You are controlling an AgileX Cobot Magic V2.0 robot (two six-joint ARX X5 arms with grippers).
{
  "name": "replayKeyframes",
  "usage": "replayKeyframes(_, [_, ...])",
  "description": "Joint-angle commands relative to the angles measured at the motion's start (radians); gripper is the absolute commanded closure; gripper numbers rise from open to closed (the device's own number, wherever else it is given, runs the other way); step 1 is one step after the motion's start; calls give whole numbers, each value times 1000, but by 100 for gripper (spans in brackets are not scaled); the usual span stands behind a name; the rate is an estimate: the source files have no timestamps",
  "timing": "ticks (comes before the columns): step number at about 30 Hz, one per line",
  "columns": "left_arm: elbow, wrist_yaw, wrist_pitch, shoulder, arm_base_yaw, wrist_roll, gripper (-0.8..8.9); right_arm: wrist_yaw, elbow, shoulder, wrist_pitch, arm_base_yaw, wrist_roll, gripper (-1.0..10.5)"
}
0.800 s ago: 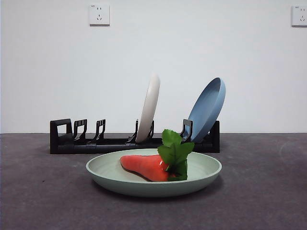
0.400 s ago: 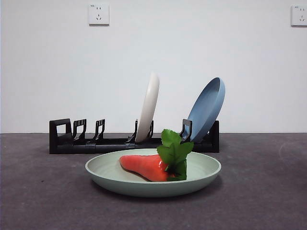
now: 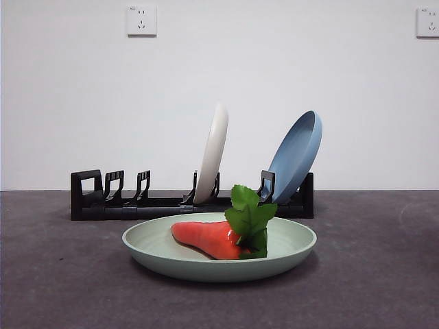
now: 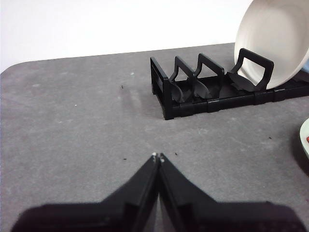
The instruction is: Take the green plate from the plate rack,put the plate on the table,take the carrot from the table,put the carrot in the plate
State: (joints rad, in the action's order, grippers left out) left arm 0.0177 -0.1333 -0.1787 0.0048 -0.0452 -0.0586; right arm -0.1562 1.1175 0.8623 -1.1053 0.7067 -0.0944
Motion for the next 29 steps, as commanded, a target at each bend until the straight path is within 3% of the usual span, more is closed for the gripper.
replayKeyframes(1, [-12,-2,2,-3,-2,9,816,5,-2,-8,4,-1,-6,945])
replayKeyframes(3, [-12,-2,2,-3,-2,10,816,31,-2,-23,20,-32,63,945])
replayKeyframes(6, [-12,-2,2,-3,-2,10,816,25,-6,-67,100,-133,71,945])
replayKeyframes(11, [-12,-1,2,-3,-2,10,816,-117,-91,-191,305,-362,43,945])
replayKeyframes(16, [-12,-1,2,-3,-2,10,816,-126,-306,-364,496,-549,60,945])
replayKeyframes(21, [-12,-1,2,-3,-2,10,816,-122,-582,-558,734,-630,56,945])
replayKeyframes(23, [-12,-1,2,-3,-2,10,816,-101,-679,-623,809,-636,47,945])
replayKeyframes(29, [-12,-1,2,-3,-2,10,816,86,-885,-758,898,-636,-39,945])
